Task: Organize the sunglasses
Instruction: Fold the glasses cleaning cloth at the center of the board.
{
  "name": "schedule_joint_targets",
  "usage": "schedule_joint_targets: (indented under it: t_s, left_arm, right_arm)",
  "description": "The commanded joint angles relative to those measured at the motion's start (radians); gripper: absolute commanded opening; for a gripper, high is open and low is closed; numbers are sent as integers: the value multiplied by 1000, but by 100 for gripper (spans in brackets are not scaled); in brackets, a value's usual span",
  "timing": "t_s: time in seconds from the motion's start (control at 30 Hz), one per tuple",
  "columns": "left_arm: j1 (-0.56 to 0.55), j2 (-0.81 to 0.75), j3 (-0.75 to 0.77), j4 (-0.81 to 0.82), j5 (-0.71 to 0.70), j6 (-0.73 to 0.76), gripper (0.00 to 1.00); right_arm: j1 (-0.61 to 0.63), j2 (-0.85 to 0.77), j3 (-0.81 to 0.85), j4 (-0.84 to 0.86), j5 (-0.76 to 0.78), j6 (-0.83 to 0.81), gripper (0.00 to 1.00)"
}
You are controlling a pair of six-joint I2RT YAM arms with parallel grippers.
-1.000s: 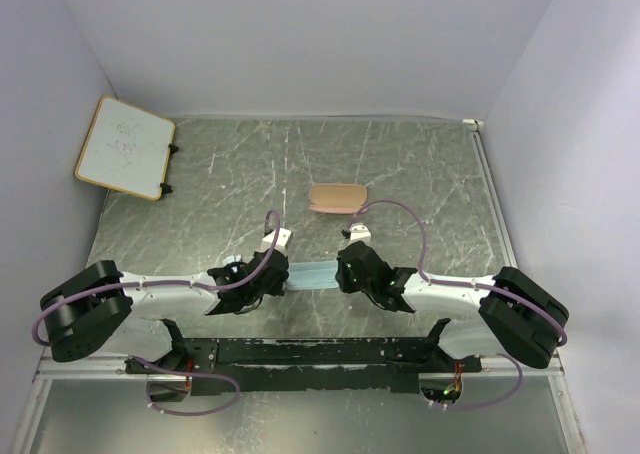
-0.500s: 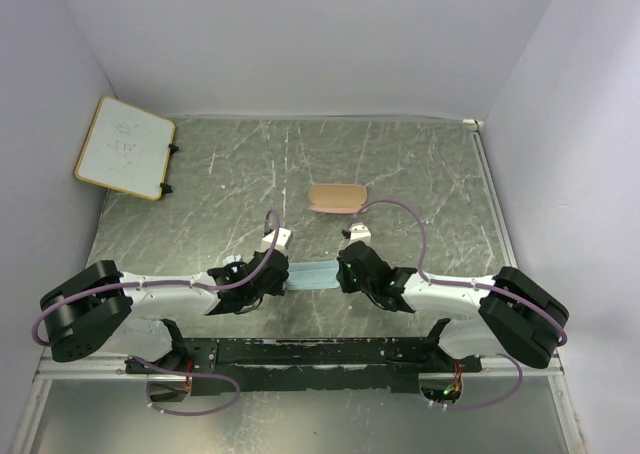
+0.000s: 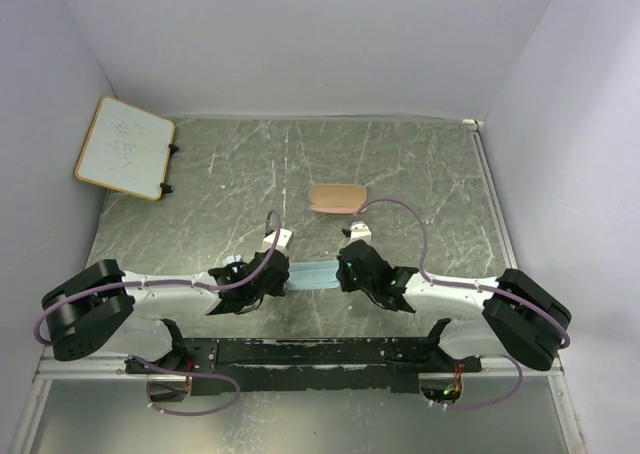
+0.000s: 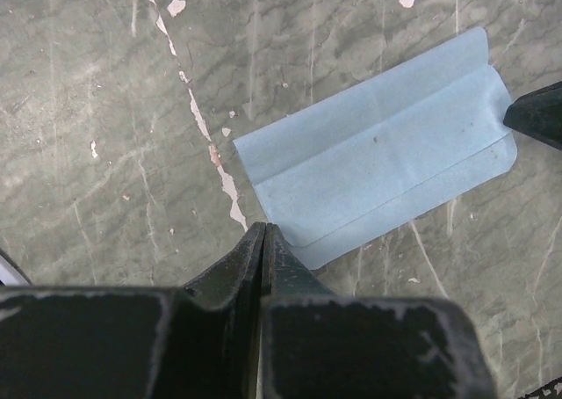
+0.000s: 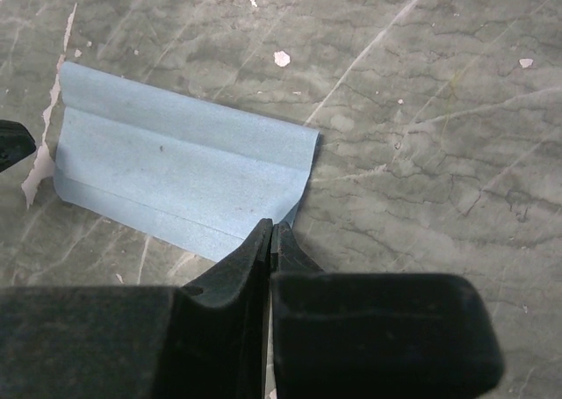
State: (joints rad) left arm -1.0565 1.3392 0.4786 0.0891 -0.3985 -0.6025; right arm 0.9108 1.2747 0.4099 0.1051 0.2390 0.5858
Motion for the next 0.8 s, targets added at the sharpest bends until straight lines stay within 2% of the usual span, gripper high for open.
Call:
schedule_joint_targets:
  t_s: [0.0,0.77]
  left_arm:
    - [3,7,14,39,14,3,11]
    - [3,-29,14,18,-12,5,11]
  right_arm:
    - [-2,-22,30,-13,13,-7,0]
    - [-1,-45,32,-66,-30,4,0]
